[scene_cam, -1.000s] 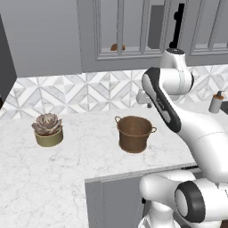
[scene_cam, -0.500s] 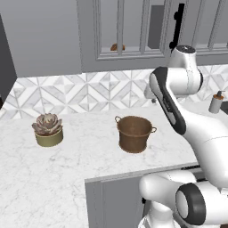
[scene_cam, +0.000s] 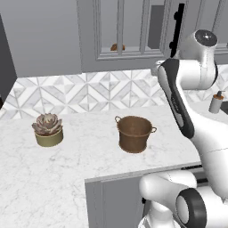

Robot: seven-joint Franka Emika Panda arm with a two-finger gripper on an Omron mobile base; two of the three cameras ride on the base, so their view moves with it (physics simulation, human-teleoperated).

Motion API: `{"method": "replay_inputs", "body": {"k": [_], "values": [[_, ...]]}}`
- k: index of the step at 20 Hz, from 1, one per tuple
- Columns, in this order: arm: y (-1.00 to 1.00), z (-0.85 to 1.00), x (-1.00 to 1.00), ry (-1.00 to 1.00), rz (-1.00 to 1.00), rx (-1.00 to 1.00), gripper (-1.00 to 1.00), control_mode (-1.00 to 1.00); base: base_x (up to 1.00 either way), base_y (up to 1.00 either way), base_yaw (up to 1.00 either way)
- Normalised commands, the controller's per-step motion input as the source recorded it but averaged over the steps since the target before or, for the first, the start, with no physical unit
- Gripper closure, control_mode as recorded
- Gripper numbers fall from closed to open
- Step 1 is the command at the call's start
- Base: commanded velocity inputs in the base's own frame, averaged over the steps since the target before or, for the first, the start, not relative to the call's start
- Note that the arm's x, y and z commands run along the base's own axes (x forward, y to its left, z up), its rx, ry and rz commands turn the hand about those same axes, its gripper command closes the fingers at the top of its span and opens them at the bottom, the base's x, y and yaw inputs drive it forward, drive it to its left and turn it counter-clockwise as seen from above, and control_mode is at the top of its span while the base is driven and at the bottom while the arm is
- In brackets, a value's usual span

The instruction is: Open the cabinet, pick up the bread from the cabinet and place it in the basket. Then move the basket to the dining counter.

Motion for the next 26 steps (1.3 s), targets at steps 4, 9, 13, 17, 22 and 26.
{"method": "replay_inputs", "body": {"k": [4, 9, 13, 17, 22, 26], "values": [[-0.39, 1.0, 0.06, -0.01, -0.02, 0.0, -1.0, -1.0, 0.0, 0.0, 0.0], [-0.33, 0.97, 0.06, -0.06, 0.01, 0.02, -1.0, -1.0, 0.0, 0.0, 0.0], [-0.37, 0.52, 0.21, -0.24, 0.0, 0.0, -1.0, -1.0, 0.0, 0.0, 0.0], [-0.17, -0.02, 0.39, -0.05, 0.0, 0.0, -1.0, -1.0, 0.0, 0.0, 0.0], [0.0, -0.12, 0.34, -0.01, 0.0, 0.0, -1.0, -1.0, 0.0, 0.0, 0.0], [0.0, -0.08, 0.5, -0.01, 0.0, 0.0, -1.0, -1.0, 0.0, 0.0, 0.0]]}}
